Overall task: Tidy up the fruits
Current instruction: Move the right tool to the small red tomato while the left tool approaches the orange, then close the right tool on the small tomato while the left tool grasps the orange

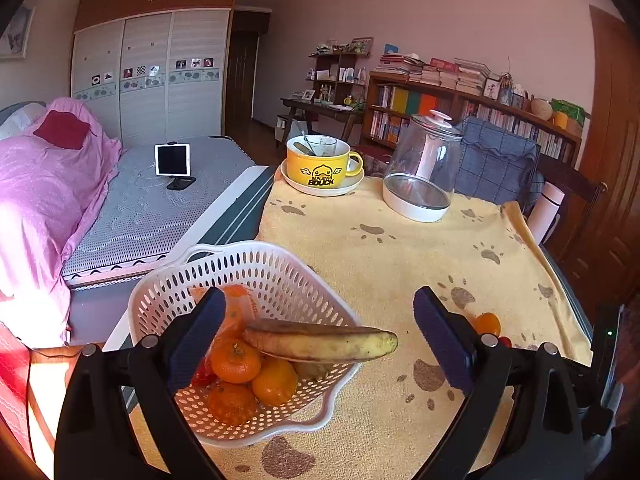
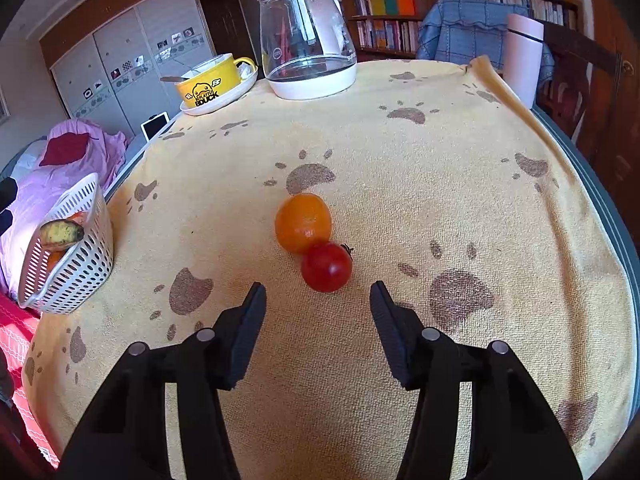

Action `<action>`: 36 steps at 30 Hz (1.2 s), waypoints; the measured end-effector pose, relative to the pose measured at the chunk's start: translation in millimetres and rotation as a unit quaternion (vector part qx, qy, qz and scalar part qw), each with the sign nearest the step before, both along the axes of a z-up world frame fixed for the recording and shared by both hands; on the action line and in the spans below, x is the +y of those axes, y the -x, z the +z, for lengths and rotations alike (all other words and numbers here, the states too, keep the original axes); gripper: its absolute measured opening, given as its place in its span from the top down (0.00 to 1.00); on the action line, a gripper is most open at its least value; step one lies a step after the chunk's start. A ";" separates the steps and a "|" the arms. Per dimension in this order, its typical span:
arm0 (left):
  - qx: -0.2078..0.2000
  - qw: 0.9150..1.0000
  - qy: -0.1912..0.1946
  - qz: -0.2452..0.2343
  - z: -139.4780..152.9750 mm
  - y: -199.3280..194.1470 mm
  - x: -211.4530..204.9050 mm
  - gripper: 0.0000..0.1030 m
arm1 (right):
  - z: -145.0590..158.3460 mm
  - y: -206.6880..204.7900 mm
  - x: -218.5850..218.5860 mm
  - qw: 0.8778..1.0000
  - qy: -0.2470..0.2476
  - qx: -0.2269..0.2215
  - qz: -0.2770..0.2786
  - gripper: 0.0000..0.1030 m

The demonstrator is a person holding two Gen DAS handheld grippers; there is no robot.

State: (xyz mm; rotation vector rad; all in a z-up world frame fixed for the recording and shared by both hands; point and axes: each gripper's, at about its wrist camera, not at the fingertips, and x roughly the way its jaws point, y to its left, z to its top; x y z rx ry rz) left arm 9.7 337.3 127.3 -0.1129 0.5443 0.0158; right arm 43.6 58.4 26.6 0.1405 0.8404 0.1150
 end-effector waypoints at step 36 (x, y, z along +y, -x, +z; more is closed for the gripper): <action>0.037 0.991 -0.051 -0.120 -31.9 -3.1 -109.9 0.07 | -6.1 17.6 -55.2 0.999 0.027 -0.001 -0.033 0.71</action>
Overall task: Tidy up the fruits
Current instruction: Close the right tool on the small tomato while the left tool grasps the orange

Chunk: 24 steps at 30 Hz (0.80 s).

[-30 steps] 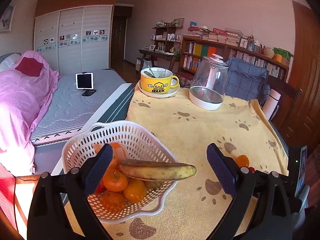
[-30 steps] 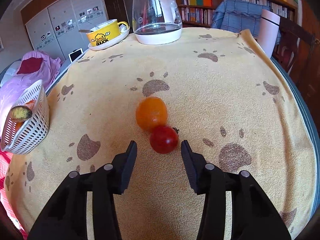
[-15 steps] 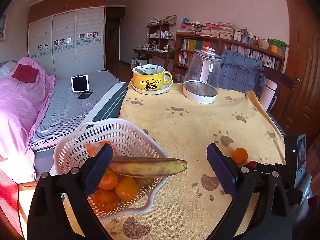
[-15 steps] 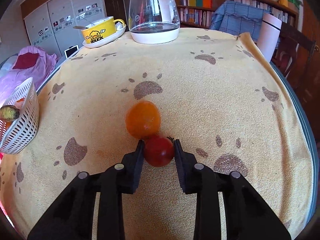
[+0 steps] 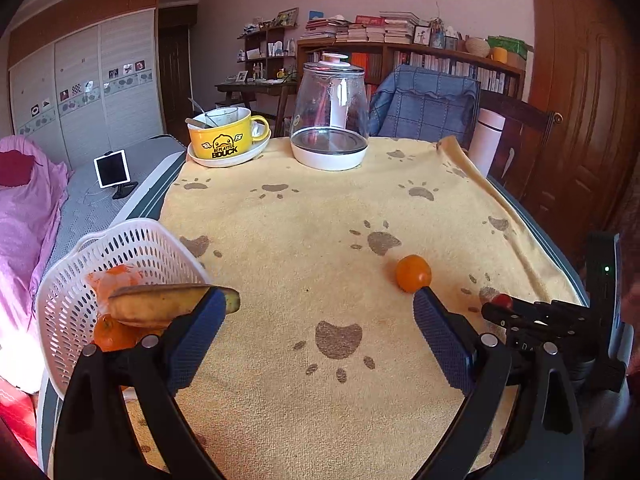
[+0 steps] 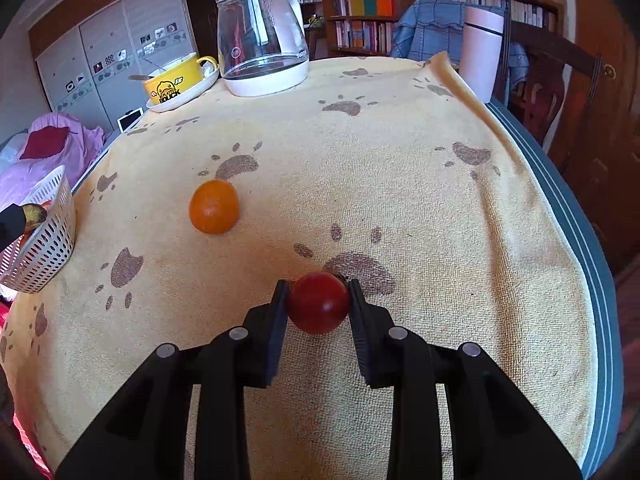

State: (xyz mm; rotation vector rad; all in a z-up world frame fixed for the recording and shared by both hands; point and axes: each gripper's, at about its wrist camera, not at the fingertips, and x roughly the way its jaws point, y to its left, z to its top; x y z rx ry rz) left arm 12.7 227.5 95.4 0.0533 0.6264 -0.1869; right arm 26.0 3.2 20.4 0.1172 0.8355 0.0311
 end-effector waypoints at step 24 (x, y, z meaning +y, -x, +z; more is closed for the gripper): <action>0.113 0.990 -0.016 -0.084 -62.9 -95.3 -106.6 0.54 | -8.5 0.5 -8.5 0.998 -0.059 -0.003 0.004 0.71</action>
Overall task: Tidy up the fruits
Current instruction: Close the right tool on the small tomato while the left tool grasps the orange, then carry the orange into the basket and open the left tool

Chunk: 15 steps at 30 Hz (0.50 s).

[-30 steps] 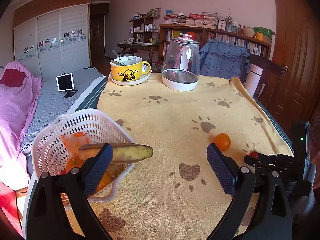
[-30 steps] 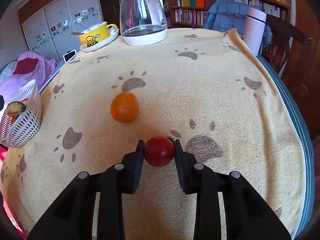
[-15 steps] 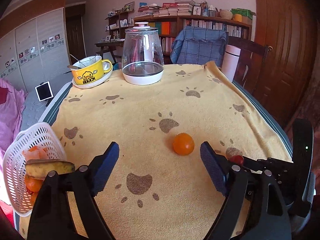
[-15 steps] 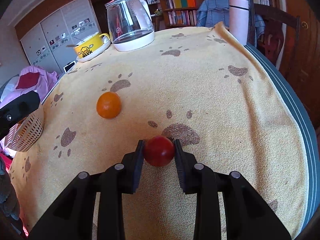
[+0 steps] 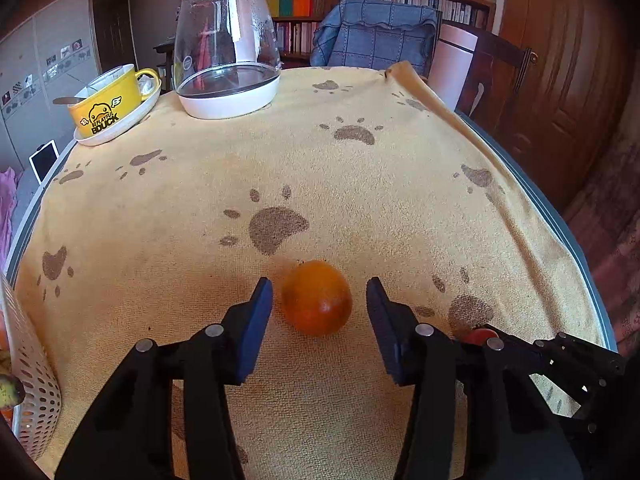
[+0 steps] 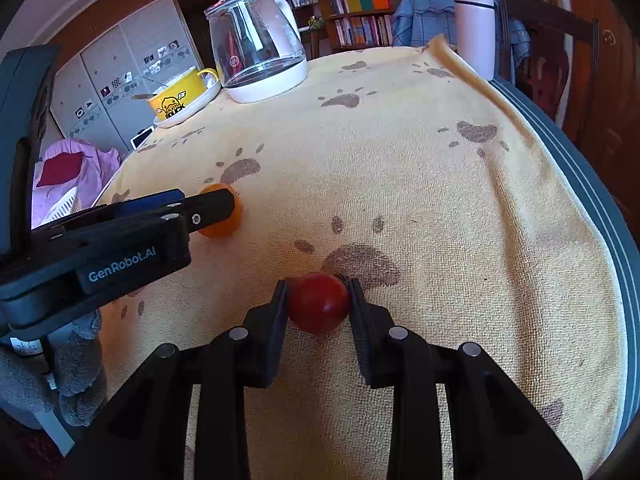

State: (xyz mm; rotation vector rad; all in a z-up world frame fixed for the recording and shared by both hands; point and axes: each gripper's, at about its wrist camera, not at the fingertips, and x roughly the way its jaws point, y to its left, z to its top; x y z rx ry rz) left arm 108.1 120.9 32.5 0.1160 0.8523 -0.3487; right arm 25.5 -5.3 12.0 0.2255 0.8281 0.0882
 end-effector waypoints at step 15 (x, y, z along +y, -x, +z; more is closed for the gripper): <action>0.006 1.000 0.013 0.004 -12.4 -3.1 4.0 0.62 | -0.5 -0.5 0.4 1.000 0.002 0.000 0.000 0.71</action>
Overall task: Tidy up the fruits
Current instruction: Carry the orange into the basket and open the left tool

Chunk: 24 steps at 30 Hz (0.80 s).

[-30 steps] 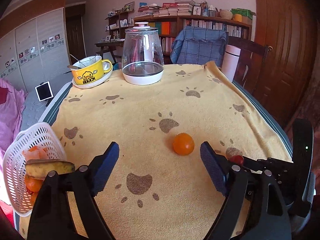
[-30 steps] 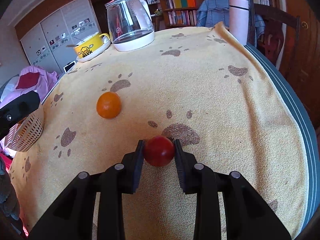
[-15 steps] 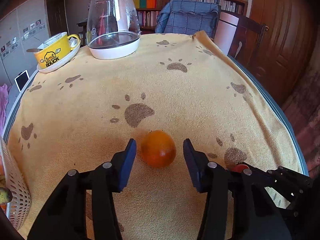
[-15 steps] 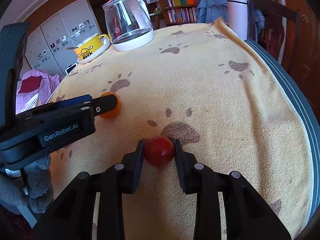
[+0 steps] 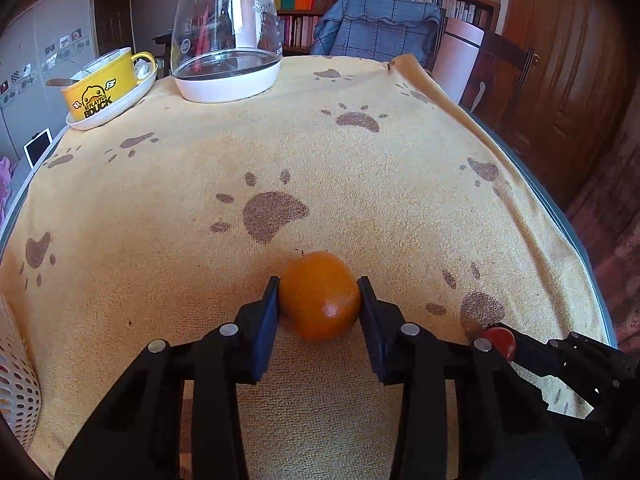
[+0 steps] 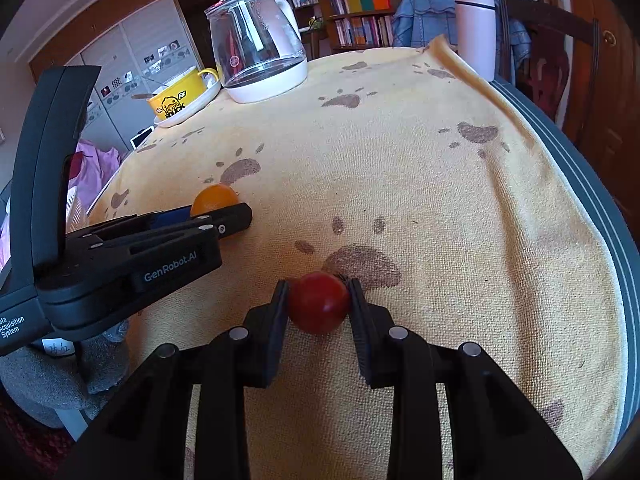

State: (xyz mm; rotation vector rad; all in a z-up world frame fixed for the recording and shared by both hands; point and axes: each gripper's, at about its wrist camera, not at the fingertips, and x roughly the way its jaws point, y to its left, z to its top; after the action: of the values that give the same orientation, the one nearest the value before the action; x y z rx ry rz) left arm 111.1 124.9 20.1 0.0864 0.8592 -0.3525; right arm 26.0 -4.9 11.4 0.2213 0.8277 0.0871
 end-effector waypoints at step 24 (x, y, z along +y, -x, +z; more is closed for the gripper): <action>-0.074 0.996 0.009 0.040 52.1 58.6 34.1 0.62 | 4.1 4.6 -4.8 1.000 -0.010 -0.018 -0.006 0.71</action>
State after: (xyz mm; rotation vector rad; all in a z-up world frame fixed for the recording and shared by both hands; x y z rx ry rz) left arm 52.5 159.0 72.2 0.0596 0.7105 -0.2759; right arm 21.3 -9.6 15.5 0.2430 0.7895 0.0891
